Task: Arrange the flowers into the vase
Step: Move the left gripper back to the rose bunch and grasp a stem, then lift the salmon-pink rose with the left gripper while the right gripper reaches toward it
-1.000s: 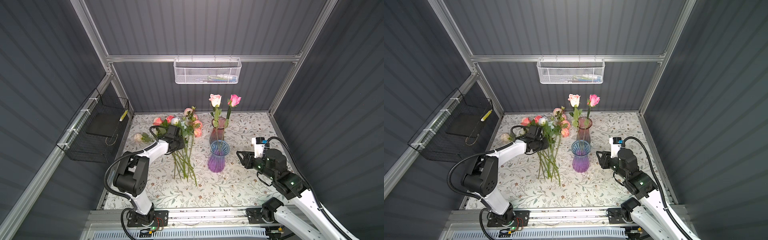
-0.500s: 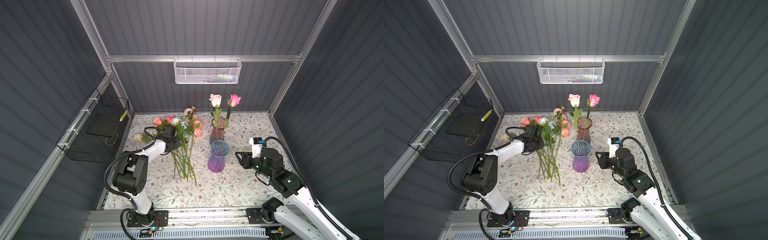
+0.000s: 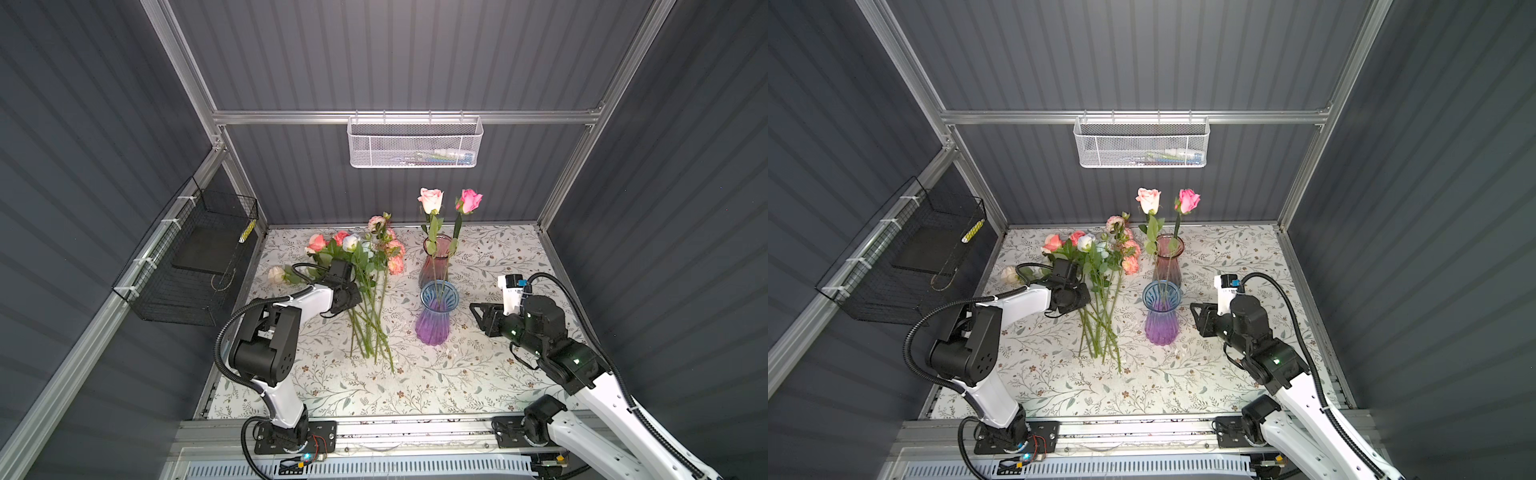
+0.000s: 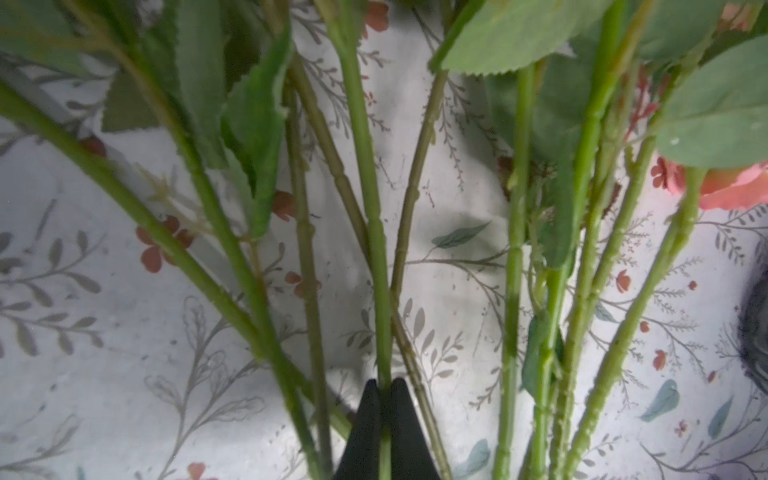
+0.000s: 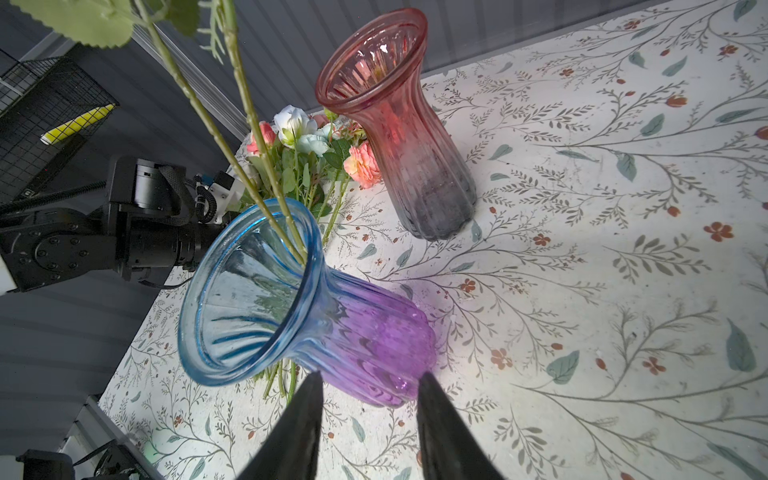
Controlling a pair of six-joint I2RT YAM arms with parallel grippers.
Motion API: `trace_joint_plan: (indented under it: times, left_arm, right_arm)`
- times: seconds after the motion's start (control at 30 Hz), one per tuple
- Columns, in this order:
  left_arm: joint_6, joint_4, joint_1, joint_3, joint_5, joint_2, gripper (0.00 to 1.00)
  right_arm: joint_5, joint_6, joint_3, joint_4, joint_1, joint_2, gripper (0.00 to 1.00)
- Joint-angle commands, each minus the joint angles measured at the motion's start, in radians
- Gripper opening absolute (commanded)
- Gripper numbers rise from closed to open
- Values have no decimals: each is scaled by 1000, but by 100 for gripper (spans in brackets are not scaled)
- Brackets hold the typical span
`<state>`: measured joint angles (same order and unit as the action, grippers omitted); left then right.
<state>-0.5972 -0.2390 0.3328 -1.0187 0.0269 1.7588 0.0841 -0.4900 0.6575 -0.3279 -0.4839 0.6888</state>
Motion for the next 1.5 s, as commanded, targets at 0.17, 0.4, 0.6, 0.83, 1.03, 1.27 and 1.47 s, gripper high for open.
trace_joint_plan:
  times: [0.17,0.4,0.6,0.83,1.03,1.27,1.47]
  left_arm:
    - [25,-52,2,27,8,-119,0]
    - [37,-86,2,26,-2,-314,0]
    - [133,16,1,68,-67,-534,0]
    - [229,202,33,125,-266,-835,0]
    - [322,174,155,51,-295,-948,0]
    - [410,99,425,-57,-246,-832,0]
    - [451,71,548,-91,-193,-819,0]
  right_arm:
    - [16,-4,21,1,4,-15,40]
    - [34,-11,28,10,4,-14,40]
    - [59,-2,81,0,5,-4,39]
    - [101,-3,236,-30,-18,5,40]
    - [94,1,365,-51,-84,41,43]
    - [10,110,564,-56,-326,210,46]
    - [-29,145,709,-23,-447,342,47]
